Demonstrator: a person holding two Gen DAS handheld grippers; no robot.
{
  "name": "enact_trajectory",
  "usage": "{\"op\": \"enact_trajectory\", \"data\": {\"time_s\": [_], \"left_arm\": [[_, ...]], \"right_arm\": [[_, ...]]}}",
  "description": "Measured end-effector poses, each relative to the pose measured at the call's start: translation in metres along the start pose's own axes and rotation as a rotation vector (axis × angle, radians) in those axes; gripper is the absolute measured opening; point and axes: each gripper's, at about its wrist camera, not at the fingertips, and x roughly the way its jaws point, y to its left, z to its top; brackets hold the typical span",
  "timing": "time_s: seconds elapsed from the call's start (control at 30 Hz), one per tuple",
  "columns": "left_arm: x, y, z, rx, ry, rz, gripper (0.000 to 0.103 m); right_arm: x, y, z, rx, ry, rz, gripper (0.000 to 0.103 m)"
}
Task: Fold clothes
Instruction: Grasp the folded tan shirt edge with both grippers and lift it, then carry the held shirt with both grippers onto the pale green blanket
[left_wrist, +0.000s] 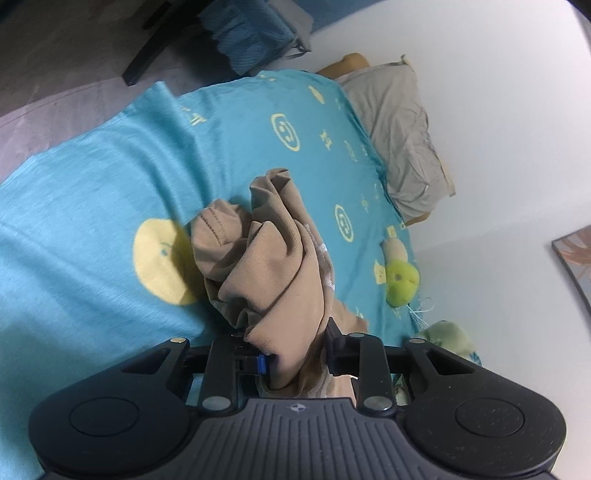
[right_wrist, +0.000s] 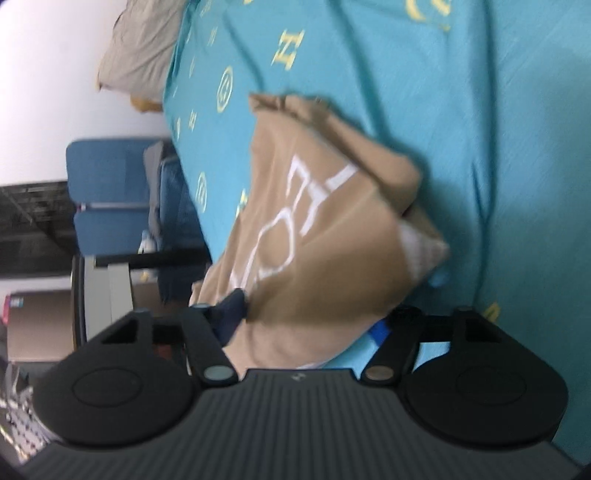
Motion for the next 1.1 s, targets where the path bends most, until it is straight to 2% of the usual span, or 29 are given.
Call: {"op": "enact_trajectory", "data": {"time_s": [0.1,0.2,0.3,0.47,0.63,0.73,0.93,1.1], "left_arm": [[-0.002,-0.001,-0.001,-0.001,0.001,-0.011,0.028],[-0.006,-0.003,0.000,-0.001,0.001,-0.032,0.027],[-0.017,-0.016,0.000,0.025,-0.008,-0.057,0.027],[-0.058,-0.054,-0.002,0.088,-0.023,-0.111,0.026],[-0.097,-0.101,-0.021,0.152,-0.023,-0.145,0.026],[-0.105,-0.135,-0.036,0.176,0.001,-0.157,0.026],[-0.073,-0.231,-0.077,0.250,0.074,-0.228,0.026],[-0.003,-0.348,-0.123,0.310,0.182,-0.353,0.026]], "right_arm": [[-0.003,0.005,0.001,-0.041,-0.037,-0.011,0.042],[-0.007,0.014,-0.001,-0.099,-0.068,-0.011,0.031],[-0.022,0.027,-0.004,-0.130,-0.095,0.012,0.028],[-0.063,0.047,-0.017,-0.173,-0.138,0.081,0.028],[-0.106,0.048,-0.025,-0.141,-0.125,0.148,0.028],[-0.136,0.049,-0.020,-0.127,-0.132,0.182,0.028],[-0.223,0.052,0.022,-0.137,-0.238,0.217,0.028],[-0.318,0.069,0.093,-0.185,-0.431,0.200,0.028]]}}
